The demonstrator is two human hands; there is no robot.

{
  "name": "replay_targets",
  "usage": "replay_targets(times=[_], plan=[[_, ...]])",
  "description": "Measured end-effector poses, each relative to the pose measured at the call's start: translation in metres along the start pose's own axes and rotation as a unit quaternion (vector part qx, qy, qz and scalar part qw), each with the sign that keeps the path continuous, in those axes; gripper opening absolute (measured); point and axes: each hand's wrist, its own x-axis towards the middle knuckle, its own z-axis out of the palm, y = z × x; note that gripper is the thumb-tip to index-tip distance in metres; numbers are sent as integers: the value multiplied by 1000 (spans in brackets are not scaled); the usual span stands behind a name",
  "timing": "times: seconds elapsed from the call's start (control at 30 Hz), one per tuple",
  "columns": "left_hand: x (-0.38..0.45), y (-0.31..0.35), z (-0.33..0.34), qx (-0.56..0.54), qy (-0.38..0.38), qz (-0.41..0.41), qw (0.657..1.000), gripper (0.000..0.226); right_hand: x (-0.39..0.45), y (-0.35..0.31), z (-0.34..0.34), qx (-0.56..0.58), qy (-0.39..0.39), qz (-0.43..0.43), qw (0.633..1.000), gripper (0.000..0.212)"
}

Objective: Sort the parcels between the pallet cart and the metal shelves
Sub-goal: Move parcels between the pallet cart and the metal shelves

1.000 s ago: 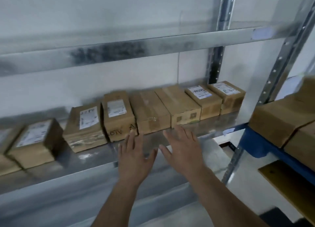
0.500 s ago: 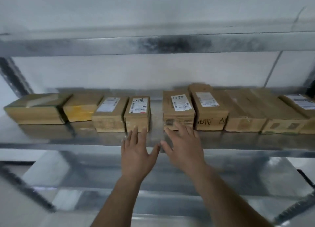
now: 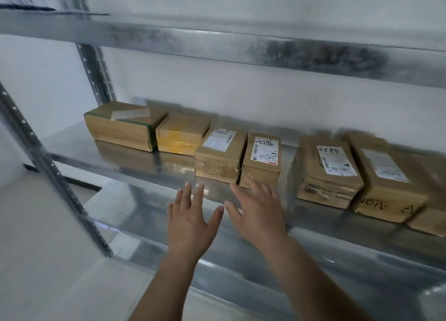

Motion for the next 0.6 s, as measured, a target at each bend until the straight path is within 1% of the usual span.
replay_targets(times=[0.13, 0.33, 0.47, 0.6], plan=[[28, -25, -5, 26, 11, -26, 999, 75, 41, -17, 20, 16, -2, -43, 999, 48], [98, -53, -34, 80, 47, -40, 995, 76, 116, -47, 30, 74, 12, -78, 994, 45], [128, -66, -43, 81, 59, -55, 993, 78, 157, -63, 38, 79, 15, -102, 992, 45], [146, -92, -48, 87, 51, -73, 992, 75, 191, -78, 56, 88, 3, -112, 990, 44]])
